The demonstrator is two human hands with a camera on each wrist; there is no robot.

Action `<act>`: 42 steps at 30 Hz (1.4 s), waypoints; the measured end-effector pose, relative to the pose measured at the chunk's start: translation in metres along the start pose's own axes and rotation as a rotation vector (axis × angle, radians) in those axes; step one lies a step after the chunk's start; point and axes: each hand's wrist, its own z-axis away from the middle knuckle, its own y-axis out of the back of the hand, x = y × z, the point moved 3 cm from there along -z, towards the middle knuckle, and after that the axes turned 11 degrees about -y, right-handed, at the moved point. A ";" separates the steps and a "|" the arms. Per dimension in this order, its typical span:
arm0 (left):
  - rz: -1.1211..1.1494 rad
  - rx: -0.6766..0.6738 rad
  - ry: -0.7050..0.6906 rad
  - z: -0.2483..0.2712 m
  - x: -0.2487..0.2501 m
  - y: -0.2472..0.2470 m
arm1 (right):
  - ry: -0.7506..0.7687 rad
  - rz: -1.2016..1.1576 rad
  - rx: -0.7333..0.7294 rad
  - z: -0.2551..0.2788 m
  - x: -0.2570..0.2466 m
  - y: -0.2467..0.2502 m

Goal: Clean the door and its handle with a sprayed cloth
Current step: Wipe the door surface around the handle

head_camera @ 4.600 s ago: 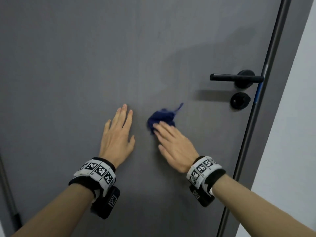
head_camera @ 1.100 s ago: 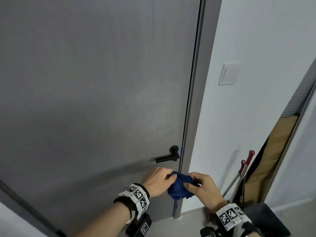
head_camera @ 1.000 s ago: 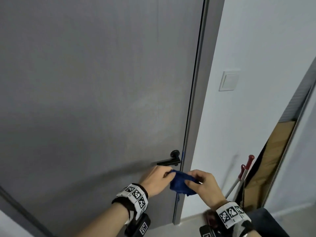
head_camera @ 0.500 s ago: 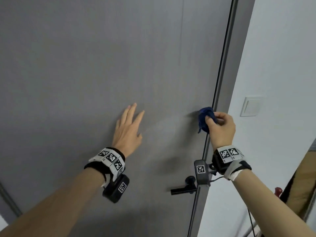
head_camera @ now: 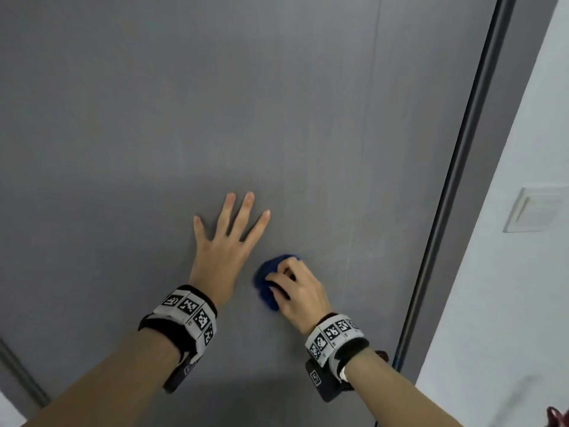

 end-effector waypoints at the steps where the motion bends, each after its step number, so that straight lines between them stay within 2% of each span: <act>1: -0.003 0.002 0.001 0.000 -0.001 -0.001 | 0.014 0.011 0.006 -0.002 0.004 0.007; 3: -0.002 -0.004 0.001 -0.001 -0.002 -0.001 | -0.035 -0.002 0.126 -0.007 0.024 0.045; 7: -0.026 -0.003 0.000 -0.001 -0.001 0.000 | -0.430 -0.104 0.563 -0.010 0.086 0.149; 10: -0.036 -0.008 0.000 -0.001 0.001 0.000 | -0.510 -0.094 0.671 -0.012 0.096 0.158; 12: -0.042 -0.007 0.003 -0.002 0.001 0.000 | -0.434 -0.057 0.633 -0.014 0.079 0.128; 13: -0.045 -0.004 0.002 -0.002 0.002 -0.001 | -0.348 -0.033 0.574 -0.014 0.066 0.107; 16: -0.045 0.003 -0.002 -0.002 0.000 -0.001 | -0.085 0.064 0.261 -0.002 0.022 0.036; 18: -0.034 0.011 -0.011 0.000 -0.001 -0.002 | -0.048 0.103 0.116 0.005 0.009 0.017; 19: -0.031 0.014 -0.017 0.001 -0.002 -0.003 | -0.054 0.107 0.107 0.003 0.010 0.023; 21: -0.027 0.017 -0.032 0.002 -0.003 -0.003 | -0.125 0.098 0.204 -0.002 0.029 0.058; 25: -0.009 0.026 -0.009 0.001 0.001 -0.001 | -0.449 0.053 0.549 0.007 0.103 0.155; 27: -0.005 0.014 0.018 -0.001 0.005 -0.001 | -0.520 0.086 0.609 0.015 0.123 0.169; 29: 0.022 0.010 0.022 -0.002 0.012 -0.001 | -0.514 0.102 0.623 0.019 0.126 0.159; 31: 0.051 0.020 0.007 -0.005 0.022 0.000 | -0.445 0.133 0.588 0.023 0.116 0.136; 34: 0.084 0.040 0.008 -0.010 0.035 0.001 | -0.264 0.256 0.305 0.032 0.087 0.080; 36: 0.090 0.037 0.012 -0.011 0.038 0.000 | -0.230 0.309 0.114 0.038 0.068 0.046; 37: 0.086 0.034 0.007 -0.011 0.037 0.000 | -0.234 0.306 0.071 0.039 0.064 0.039; 39: 0.075 0.031 -0.008 -0.009 0.033 -0.001 | -0.253 0.246 0.104 0.036 0.069 0.051; 40: 0.071 0.032 -0.016 -0.008 0.032 -0.002 | -0.284 0.198 0.180 0.036 0.079 0.068; 42: 0.066 0.035 -0.019 -0.008 0.032 -0.003 | -0.417 0.104 0.428 0.032 0.104 0.117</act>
